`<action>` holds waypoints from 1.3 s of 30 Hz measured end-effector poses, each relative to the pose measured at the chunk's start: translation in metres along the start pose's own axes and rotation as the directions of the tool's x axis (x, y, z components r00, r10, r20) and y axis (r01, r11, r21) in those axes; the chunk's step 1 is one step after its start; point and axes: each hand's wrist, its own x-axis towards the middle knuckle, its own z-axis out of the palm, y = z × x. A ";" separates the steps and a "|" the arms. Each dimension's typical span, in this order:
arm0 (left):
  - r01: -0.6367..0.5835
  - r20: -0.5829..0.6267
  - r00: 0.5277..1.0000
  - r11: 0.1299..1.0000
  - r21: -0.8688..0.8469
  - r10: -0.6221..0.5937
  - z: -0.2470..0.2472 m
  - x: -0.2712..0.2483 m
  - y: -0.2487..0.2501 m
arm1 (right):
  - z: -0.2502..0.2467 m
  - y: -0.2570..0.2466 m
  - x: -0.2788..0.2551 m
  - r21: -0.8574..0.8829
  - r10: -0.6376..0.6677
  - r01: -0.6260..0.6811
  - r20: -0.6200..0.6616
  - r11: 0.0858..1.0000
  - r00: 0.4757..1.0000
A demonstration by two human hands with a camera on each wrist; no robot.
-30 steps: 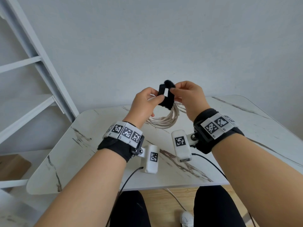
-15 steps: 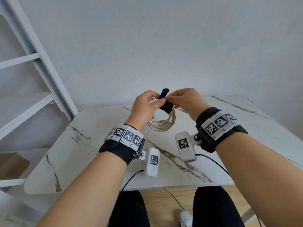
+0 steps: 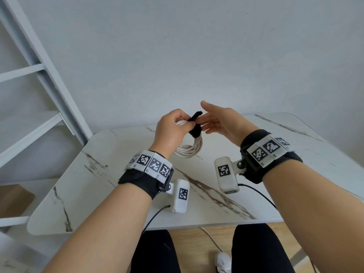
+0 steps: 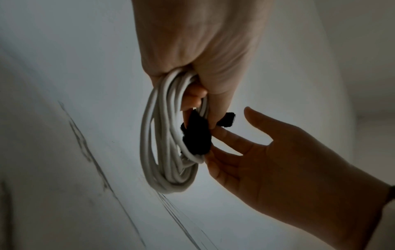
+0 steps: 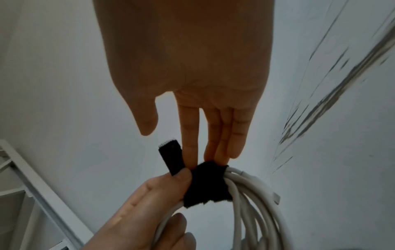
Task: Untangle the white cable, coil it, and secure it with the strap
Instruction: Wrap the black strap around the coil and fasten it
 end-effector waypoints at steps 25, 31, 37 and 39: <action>0.296 0.020 0.948 0.860 -0.416 -0.317 -0.004 -0.003 0.003 | 0.007 0.014 -0.001 0.125 -0.047 0.055 -0.068 0.991 0.997; 0.213 -0.071 0.962 0.889 -0.405 -0.263 -0.003 -0.002 0.008 | 0.011 0.013 0.005 0.027 0.000 0.003 -0.109 1.000 0.994; 0.206 -0.074 0.955 0.819 -0.536 -0.288 -0.004 0.002 0.002 | 0.016 0.016 0.007 0.107 0.123 -0.132 0.088 0.985 0.988; 0.200 -0.081 0.953 0.808 -0.555 -0.291 -0.004 0.003 0.000 | 0.019 0.016 0.004 0.117 0.099 -0.110 0.100 0.987 0.990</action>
